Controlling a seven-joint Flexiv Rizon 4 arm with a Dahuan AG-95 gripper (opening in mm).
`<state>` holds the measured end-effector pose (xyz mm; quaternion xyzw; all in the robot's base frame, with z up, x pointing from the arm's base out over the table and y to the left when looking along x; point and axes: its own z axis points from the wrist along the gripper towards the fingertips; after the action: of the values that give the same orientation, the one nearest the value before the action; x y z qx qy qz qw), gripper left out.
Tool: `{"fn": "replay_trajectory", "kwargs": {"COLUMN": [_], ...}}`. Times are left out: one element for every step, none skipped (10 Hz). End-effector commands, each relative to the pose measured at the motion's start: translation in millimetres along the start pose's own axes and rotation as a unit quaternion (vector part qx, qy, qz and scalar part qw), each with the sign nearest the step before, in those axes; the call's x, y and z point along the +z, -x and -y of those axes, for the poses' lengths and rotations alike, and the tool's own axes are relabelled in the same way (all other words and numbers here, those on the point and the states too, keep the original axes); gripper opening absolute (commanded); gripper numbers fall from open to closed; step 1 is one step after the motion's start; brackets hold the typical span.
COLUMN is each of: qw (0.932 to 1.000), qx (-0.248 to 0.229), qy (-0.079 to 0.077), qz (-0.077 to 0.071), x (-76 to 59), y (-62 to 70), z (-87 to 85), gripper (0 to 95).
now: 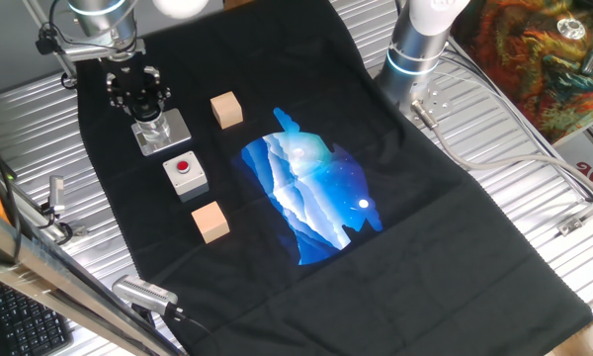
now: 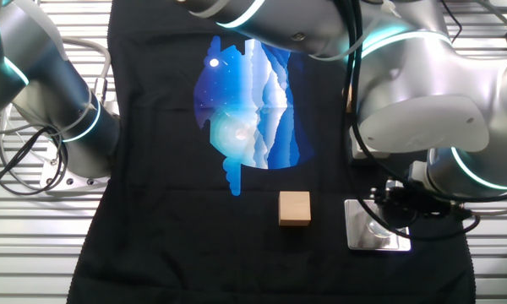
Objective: Screw the lid onto the jar
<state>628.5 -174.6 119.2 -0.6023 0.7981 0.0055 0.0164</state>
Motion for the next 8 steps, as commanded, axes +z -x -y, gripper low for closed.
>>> {"fn": "replay_trajectory", "kwargs": {"qw": [0.9999,0.9997,0.9994,0.9982,0.9971,0.9961,0.9948,0.9938], "qx": [0.014,0.025,0.035,0.059,0.076,0.088,0.102,0.111], "qy": [-0.001,-0.002,-0.002,-0.002,-0.003,-0.005,-0.005,-0.005], "qz": [0.001,0.001,0.001,0.001,0.002,0.003,0.003,0.003], "x": [0.5,0.5,0.5,0.5,0.5,0.5,0.5,0.5], "y": [0.0,0.0,0.0,0.0,-0.1,-0.1,-0.1,-0.2], "z": [0.0,0.0,0.0,0.0,0.0,0.0,0.0,0.0], "gripper": [0.0,0.0,0.0,0.0,0.0,0.0,0.0,0.0]}}
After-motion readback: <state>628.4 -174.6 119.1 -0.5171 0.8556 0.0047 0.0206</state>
